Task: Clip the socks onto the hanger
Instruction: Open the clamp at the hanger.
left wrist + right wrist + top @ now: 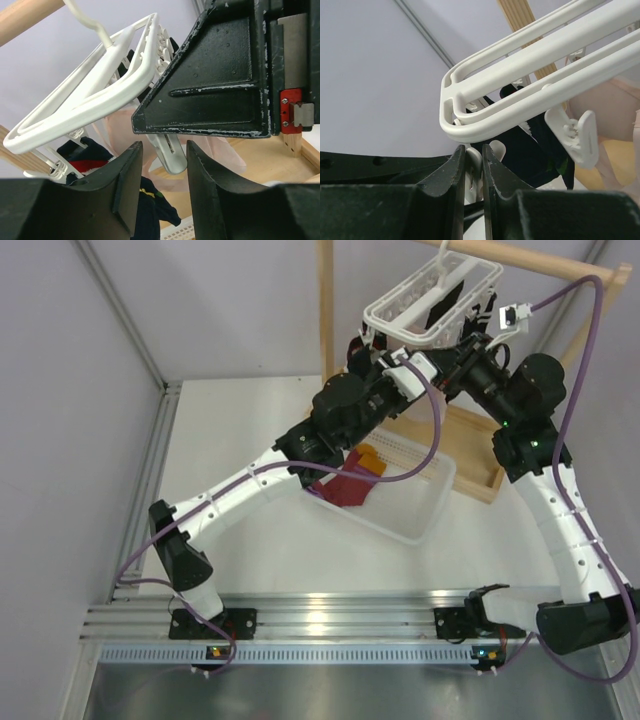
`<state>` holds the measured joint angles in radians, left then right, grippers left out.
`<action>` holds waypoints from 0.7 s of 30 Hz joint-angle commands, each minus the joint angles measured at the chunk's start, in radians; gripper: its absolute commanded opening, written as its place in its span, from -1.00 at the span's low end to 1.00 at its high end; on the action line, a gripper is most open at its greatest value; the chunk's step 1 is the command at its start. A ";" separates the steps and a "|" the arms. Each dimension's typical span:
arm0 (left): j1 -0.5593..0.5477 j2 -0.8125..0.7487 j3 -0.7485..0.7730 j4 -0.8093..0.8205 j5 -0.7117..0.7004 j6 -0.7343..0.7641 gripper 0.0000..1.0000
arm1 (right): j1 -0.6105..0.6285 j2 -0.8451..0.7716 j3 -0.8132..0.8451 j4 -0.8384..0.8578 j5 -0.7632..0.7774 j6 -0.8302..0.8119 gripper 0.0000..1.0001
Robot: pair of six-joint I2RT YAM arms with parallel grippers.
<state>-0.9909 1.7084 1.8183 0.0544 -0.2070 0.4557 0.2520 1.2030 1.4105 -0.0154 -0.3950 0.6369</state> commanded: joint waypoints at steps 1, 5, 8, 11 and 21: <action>0.000 0.008 0.065 0.012 -0.043 0.000 -0.12 | 0.026 -0.031 0.027 0.019 0.010 -0.016 -1.00; 0.000 0.019 0.079 0.016 -0.038 -0.009 -0.18 | 0.027 -0.033 0.028 -0.006 0.016 -0.022 -1.00; 0.000 0.030 0.091 0.015 -0.035 -0.012 -0.19 | 0.030 -0.033 0.027 -0.014 0.018 -0.019 -1.00; 0.000 0.040 0.099 0.019 -0.028 -0.017 -0.24 | 0.036 -0.030 0.027 -0.020 0.018 -0.011 -1.00; 0.029 0.051 0.102 -0.007 -0.006 -0.087 -0.94 | 0.038 -0.040 0.025 -0.049 0.002 -0.019 -0.94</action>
<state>-0.9779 1.7466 1.8721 0.0250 -0.2199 0.4103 0.2619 1.1957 1.4101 -0.0380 -0.3546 0.6243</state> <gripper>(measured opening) 0.234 0.122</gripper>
